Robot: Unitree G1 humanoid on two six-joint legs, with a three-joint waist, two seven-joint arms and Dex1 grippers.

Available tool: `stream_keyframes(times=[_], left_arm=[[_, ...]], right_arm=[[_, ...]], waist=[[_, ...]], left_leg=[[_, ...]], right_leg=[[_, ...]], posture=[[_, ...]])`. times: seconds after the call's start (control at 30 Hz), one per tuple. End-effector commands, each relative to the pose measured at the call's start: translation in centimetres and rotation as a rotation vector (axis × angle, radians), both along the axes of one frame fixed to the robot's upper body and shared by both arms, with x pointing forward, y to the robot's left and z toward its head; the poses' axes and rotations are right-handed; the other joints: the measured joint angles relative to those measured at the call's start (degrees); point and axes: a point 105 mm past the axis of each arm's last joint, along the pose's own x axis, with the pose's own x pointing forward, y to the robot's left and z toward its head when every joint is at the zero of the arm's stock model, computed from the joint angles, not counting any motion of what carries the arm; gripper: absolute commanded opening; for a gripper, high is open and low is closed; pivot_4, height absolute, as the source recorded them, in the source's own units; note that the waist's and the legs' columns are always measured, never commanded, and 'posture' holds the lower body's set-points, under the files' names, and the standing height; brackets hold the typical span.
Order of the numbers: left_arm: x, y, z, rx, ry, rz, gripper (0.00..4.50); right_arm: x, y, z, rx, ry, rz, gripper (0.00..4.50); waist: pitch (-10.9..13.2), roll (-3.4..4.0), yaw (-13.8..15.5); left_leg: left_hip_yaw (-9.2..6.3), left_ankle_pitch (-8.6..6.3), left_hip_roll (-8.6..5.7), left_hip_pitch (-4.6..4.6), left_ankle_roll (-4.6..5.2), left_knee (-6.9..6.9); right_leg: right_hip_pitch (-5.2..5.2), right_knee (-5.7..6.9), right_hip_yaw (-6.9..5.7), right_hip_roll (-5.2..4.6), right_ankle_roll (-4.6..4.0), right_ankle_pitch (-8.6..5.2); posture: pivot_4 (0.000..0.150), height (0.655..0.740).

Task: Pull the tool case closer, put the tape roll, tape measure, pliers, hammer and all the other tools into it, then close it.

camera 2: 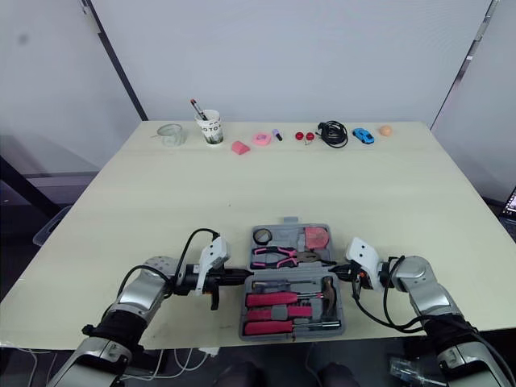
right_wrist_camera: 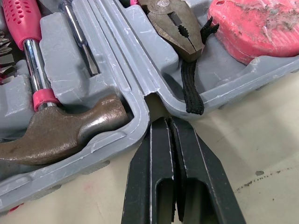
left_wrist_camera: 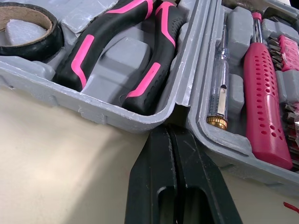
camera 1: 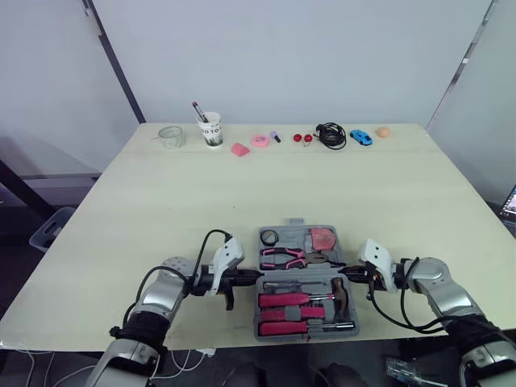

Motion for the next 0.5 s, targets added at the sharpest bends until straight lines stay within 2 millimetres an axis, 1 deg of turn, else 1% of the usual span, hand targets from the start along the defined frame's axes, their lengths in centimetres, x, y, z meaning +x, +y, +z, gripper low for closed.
stream_keyframes(times=[0.03, 0.17, 0.5], left_arm=[[-1.9, -0.3, -2.0, 0.045, 0.089, -0.057, 0.00], [-2.0, 0.1, -2.1, 0.047, 0.091, -0.049, 0.00], [-1.8, 1.2, -2.1, 0.062, 0.089, -0.012, 0.00]], right_arm=[[-0.6, 0.7, 0.2, 0.019, 0.005, 0.044, 0.06], [-0.6, 0.6, 0.4, 0.027, 0.004, 0.035, 0.06], [-0.8, 1.1, 0.3, 0.034, 0.020, 0.056, 0.06]], waist=[[0.0, 0.02, 0.0], [0.0, 0.04, 0.0], [0.0, 0.06, -0.4]], left_leg=[[0.00, 0.00, 0.00, 0.00, 0.00, 0.00], [0.00, 0.00, 0.00, 0.01, 0.00, -0.01], [0.00, 0.00, 0.01, 0.03, 0.00, -0.03]], right_leg=[[0.00, 0.00, 0.00, 0.00, 0.00, 0.00], [0.00, 0.00, 0.00, 0.00, 0.00, 0.00], [0.00, 0.00, 0.00, 0.01, 0.00, 0.00]], posture=[[0.150, 0.7400], [0.150, 0.7400], [0.150, 0.7400]])
